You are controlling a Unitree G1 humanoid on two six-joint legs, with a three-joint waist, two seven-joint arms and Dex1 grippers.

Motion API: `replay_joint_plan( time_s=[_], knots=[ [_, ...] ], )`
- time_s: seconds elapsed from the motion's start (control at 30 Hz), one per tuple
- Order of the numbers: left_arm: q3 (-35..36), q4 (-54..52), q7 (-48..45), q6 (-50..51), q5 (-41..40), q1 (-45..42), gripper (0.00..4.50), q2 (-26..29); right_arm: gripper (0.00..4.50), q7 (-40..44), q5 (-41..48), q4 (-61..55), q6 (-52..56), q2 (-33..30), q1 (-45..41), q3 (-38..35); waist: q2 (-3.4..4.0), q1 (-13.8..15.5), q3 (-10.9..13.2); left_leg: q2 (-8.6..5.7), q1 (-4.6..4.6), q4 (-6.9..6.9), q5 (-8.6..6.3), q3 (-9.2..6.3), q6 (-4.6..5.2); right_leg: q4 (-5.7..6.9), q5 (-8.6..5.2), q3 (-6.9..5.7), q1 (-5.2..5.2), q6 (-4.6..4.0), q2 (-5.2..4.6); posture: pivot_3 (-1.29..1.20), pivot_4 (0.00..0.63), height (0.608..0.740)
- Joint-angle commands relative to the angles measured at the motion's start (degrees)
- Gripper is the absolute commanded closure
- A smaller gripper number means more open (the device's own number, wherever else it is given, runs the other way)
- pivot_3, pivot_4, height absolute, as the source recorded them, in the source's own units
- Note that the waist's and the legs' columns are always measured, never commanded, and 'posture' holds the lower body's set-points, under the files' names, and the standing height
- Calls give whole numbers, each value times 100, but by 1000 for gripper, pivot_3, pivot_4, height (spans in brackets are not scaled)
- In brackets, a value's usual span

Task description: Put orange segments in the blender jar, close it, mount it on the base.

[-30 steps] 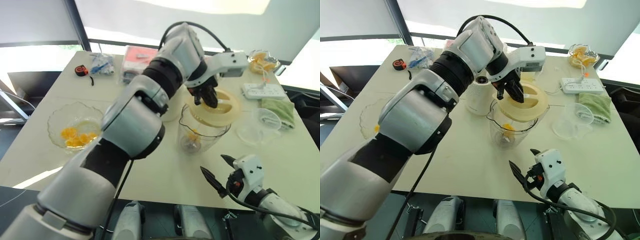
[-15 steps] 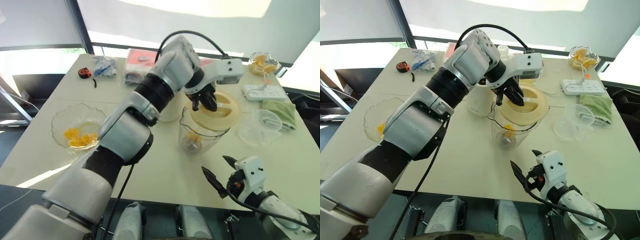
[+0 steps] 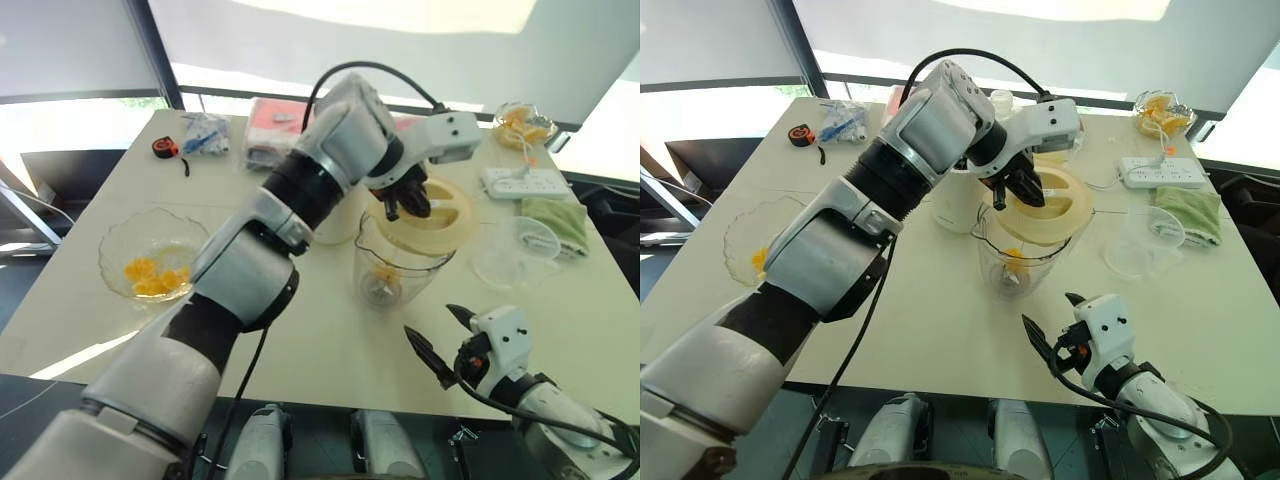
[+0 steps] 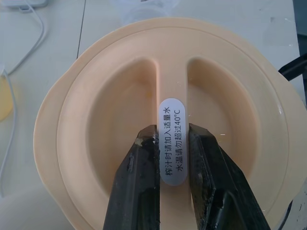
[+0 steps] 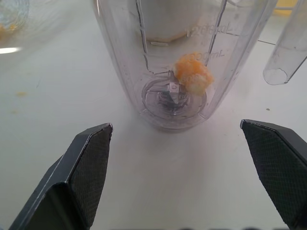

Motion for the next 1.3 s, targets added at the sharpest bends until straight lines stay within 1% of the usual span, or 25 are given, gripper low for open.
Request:
replay_joint_plan(
  time_s=[0.03, 0.2, 0.33, 0.47, 0.57, 0.7, 0.93, 1.3],
  knots=[
    [-142, -267, 255, 206, 32, 46, 4245, 97, 0, 38, -14, -57, -55, -1, -53, -78, 0, -5, 0, 0, 0, 0, 0, 0, 0, 0, 0, 0, 0, 0, 0, 0, 150, 740],
    [-225, -731, 377, 378, -29, 103, 4245, 303, 0, 97, -20, 22, -53, -11, -152, -47, 1, -21, 1, 0, 0, 0, 0, 0, 0, 2, 0, 0, -2, 0, 1, 0, 150, 740],
    [-365, -1306, 204, 759, -149, 204, 4245, 532, 0, 157, -25, 125, -64, -29, -259, -42, 4, -71, 3, 1, -3, -1, 0, 0, 0, 2, 0, 1, -5, 0, 0, 0, 150, 740],
    [-424, -1767, 251, 1040, -323, 296, 4245, 666, 0, 205, -43, 197, -63, -50, -344, -22, 5, -86, 4, 1, -4, -1, 0, -1, 0, 2, -1, 1, -6, 2, -1, 0, 150, 740],
    [-362, -2037, 436, 984, -429, 337, 4245, 692, 0, 232, -61, 217, -57, -40, -371, -12, 5, -86, 5, 1, -4, -1, 0, -2, 0, 2, 0, 2, -7, 2, -1, 0, 150, 740],
    [-347, -2311, 472, 1173, -658, 292, 4245, 743, 0, 270, -92, 251, -29, -45, -421, 17, 6, -88, 5, 1, -4, -1, 0, -1, 0, 2, -1, 2, -7, 3, -1, 0, 150, 740],
    [-552, -2705, 519, 1596, -978, 422, 4245, 903, 0, 320, -107, 275, -20, -41, -439, -13, 9, -97, 5, 0, -3, -1, 0, -1, 0, 4, -1, 2, -8, 2, 0, 0, 150, 740],
    [-907, -3002, 718, 1694, -1292, 690, 4245, 1113, 0, 353, -108, 241, -5, -57, -403, -69, 11, -94, 5, 1, -3, -1, 0, -1, 0, 4, -1, 3, -8, 3, -1, 0, 150, 740]
  ],
)
